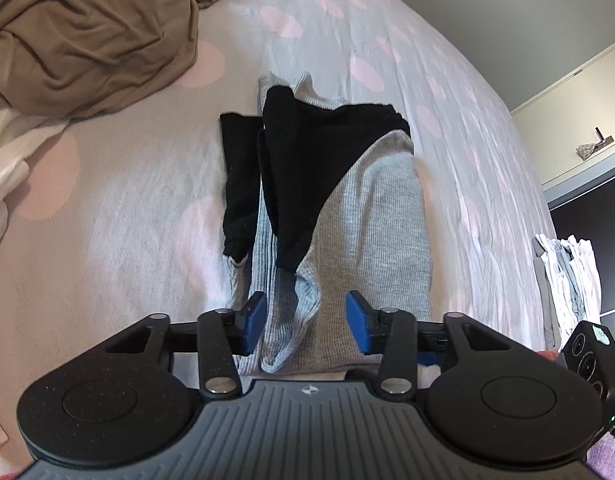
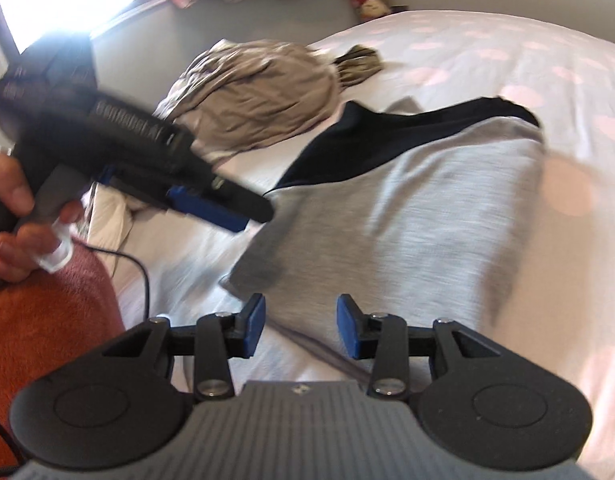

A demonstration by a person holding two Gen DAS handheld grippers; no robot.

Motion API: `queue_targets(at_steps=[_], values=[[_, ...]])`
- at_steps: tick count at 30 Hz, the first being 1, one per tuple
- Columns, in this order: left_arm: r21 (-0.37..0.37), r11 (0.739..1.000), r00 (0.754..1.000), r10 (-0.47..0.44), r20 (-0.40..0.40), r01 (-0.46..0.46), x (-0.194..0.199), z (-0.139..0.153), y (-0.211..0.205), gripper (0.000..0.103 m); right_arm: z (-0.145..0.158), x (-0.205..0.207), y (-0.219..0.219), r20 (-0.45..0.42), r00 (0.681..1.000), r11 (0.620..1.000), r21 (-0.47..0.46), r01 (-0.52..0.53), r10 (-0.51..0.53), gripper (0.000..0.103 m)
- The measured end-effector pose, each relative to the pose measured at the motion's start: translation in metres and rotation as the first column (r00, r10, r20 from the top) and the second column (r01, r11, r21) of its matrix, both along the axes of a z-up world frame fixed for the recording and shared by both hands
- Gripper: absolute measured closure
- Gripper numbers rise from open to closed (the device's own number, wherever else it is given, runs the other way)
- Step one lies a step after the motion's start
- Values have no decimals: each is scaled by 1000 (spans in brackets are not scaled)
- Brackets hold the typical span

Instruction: Fold clothes

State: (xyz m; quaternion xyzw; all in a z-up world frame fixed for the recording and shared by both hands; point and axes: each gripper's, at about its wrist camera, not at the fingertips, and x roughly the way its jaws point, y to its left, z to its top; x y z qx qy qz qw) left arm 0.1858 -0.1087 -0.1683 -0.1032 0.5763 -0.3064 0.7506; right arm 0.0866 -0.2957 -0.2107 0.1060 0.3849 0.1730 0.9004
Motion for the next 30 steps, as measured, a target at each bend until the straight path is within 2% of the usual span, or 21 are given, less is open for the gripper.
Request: queue_targets(at_steps=[5, 8, 12, 16, 22, 30], values=[[59, 997, 998, -50, -48, 53, -4, -3, -8, 70, 0, 1, -8, 5, 1000, 999, 34, 14, -14, 59], [136, 989, 995, -51, -89, 63, -2, -13, -13, 71, 0, -2, -9, 15, 1000, 999, 41, 8, -9, 59], [168, 982, 990, -64, -122, 84, 2, -22, -19, 71, 1, -5, -11, 23, 1000, 998, 56, 9, -10, 55], [169, 982, 987, -55, -151, 81, 6, -28, -19, 74, 1, -5, -14, 26, 999, 997, 69, 17, -19, 54], [140, 987, 989, -53, -137, 72, 0, -13, -14, 76, -1, -3, -19, 14, 999, 995, 93, 37, -39, 53], [187, 977, 976, -66, -207, 106, 5, -26, -20, 76, -2, -2, -19, 9, 999, 995, 89, 40, -41, 51]])
